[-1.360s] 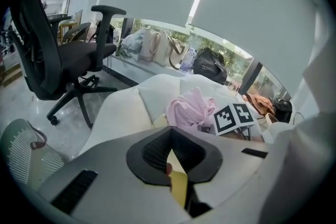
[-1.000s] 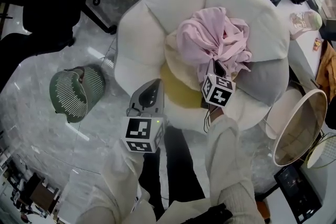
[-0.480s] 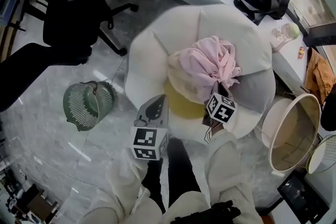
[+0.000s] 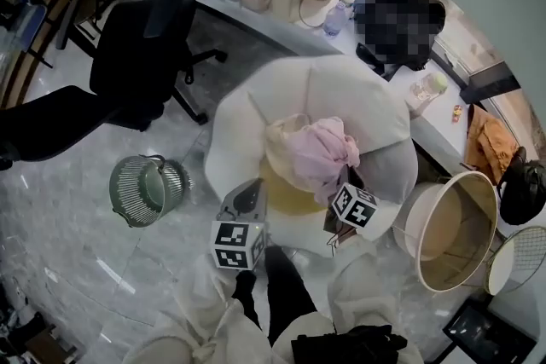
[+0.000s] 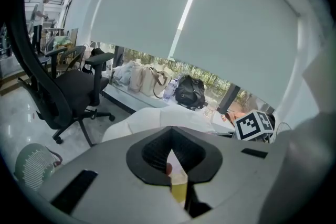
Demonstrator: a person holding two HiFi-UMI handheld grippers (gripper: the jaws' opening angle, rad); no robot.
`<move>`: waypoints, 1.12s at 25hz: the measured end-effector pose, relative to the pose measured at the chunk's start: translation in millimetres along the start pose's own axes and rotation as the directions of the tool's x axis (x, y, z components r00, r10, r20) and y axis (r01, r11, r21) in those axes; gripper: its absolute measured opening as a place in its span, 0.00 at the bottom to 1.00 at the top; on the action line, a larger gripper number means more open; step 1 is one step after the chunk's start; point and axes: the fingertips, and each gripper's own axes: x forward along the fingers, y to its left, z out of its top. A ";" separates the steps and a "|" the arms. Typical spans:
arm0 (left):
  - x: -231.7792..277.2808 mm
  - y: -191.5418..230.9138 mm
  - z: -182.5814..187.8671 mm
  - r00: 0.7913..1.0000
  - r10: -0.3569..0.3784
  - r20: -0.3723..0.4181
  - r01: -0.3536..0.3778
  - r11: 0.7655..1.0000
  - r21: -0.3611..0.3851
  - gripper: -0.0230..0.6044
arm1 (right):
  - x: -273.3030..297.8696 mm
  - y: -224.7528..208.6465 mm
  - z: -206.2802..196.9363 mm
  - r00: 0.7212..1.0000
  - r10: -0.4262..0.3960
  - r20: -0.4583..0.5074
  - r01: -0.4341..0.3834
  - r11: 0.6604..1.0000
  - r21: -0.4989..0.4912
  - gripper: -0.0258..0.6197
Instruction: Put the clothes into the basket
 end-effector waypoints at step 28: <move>-174.8 15.1 87.9 0.977 0.143 0.156 -0.132 0.988 -0.076 0.05 | -181.3 132.3 91.6 0.933 0.333 0.137 -0.332 0.943 -0.032 0.09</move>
